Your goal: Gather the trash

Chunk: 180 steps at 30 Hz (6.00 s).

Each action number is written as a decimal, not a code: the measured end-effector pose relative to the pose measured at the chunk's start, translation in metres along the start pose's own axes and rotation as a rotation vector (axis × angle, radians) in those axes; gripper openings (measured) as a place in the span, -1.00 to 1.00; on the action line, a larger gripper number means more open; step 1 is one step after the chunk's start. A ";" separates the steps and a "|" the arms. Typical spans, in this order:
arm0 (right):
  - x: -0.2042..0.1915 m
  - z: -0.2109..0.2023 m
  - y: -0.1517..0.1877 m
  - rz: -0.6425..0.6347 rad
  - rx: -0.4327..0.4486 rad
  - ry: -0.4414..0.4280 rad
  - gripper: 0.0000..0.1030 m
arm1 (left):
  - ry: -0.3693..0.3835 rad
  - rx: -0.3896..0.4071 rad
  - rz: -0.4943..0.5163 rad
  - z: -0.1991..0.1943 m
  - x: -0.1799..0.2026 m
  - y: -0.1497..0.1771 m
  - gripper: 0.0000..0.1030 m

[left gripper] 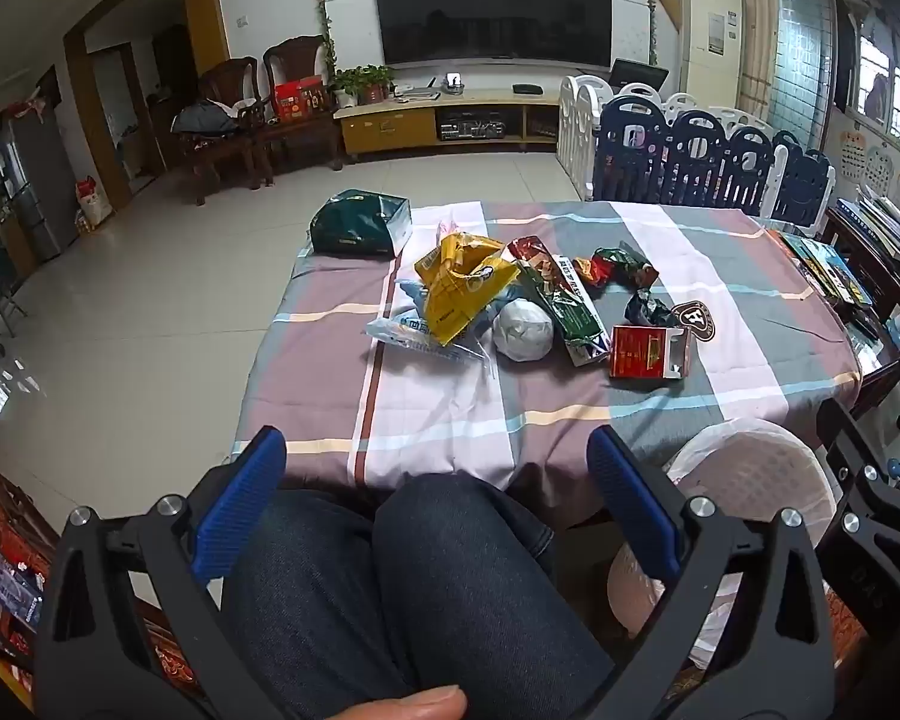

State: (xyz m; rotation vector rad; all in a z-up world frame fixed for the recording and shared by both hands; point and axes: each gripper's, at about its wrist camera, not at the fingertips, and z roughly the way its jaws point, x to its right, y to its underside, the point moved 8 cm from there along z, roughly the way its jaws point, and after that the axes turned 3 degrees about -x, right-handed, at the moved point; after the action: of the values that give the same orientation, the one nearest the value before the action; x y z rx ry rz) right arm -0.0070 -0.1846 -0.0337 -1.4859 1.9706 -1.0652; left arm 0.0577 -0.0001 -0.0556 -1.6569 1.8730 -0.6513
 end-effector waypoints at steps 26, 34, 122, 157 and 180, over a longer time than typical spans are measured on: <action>-0.009 0.003 0.006 -0.004 -0.018 -0.018 0.95 | -0.001 -0.013 0.002 0.000 -0.001 0.001 0.94; -0.010 0.004 0.006 -0.003 -0.021 -0.017 0.95 | -0.001 -0.020 -0.002 0.005 -0.001 0.005 0.94; -0.009 0.024 0.023 0.015 -0.092 -0.015 0.95 | 0.030 -0.061 -0.016 0.017 0.000 0.008 0.94; 0.018 0.080 0.008 0.025 -0.160 0.073 0.95 | 0.022 -0.133 -0.187 0.059 -0.041 0.020 0.94; -0.019 0.279 0.017 0.108 -0.398 -0.106 0.65 | 0.025 -0.292 -0.360 0.140 -0.084 0.054 0.64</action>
State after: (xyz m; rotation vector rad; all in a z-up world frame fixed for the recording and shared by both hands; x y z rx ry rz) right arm 0.1944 -0.2509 -0.2166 -1.5698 2.2465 -0.5571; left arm 0.1214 0.0898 -0.1873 -2.2155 1.7650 -0.5583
